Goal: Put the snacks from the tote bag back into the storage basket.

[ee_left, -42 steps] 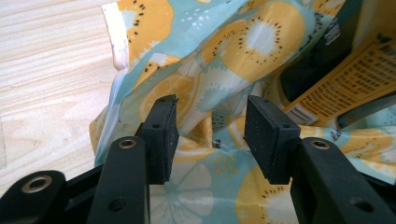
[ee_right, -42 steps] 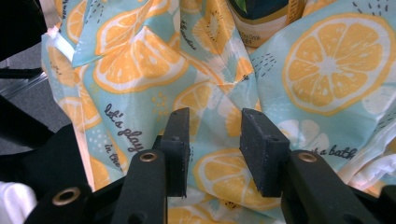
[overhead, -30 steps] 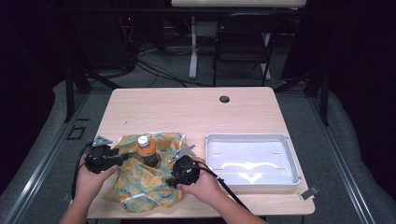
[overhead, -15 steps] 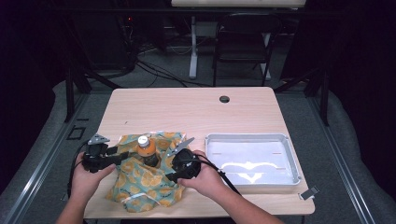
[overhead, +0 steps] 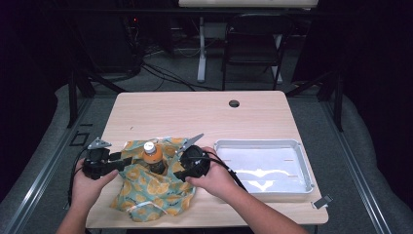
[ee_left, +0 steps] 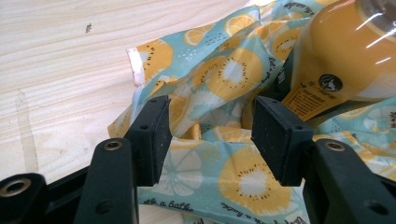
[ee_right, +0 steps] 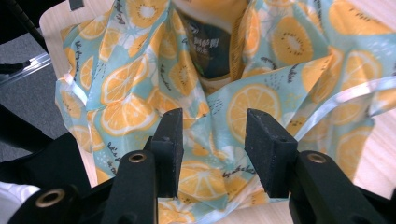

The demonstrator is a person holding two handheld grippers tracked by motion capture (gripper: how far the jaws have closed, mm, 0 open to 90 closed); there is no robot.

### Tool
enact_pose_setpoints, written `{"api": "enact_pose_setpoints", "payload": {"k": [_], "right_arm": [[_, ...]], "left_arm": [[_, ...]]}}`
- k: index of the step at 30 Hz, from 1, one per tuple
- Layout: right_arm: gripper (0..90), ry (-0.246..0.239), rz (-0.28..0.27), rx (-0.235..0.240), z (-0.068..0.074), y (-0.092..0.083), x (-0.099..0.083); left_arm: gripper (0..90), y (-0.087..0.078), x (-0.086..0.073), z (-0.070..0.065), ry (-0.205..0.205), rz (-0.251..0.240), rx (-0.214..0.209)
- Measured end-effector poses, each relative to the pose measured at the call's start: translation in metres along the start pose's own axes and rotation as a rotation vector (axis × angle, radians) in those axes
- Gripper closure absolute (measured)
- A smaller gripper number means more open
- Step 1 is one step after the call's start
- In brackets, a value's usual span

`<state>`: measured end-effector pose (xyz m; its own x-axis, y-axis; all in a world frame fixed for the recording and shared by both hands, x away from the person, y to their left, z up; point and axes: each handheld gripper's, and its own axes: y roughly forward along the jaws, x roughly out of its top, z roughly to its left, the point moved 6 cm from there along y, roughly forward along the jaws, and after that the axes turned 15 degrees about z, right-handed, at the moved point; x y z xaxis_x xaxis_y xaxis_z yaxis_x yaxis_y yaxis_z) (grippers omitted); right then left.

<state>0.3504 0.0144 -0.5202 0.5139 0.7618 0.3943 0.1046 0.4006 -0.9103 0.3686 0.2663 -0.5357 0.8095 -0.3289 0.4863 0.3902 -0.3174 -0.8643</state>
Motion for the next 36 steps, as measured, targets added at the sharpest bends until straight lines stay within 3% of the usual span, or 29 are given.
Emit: {"api": "enact_pose_setpoints", "payload": {"k": [5,18,36], "right_arm": [[55.6,0.015,-0.014,0.010,-0.003,-0.008,0.009],[51.4,-0.015,0.004,-0.008,-0.002,-0.015,0.038],[48.6,-0.039,0.037,-0.025,-0.002,-0.034,0.072]], "left_arm": [[46.9,-0.003,0.001,-0.002,0.002,-0.005,-0.012],[47.2,-0.005,0.001,-0.004,0.021,0.003,-0.015],[45.9,-0.007,0.000,-0.003,0.016,-0.001,-0.016]]}}
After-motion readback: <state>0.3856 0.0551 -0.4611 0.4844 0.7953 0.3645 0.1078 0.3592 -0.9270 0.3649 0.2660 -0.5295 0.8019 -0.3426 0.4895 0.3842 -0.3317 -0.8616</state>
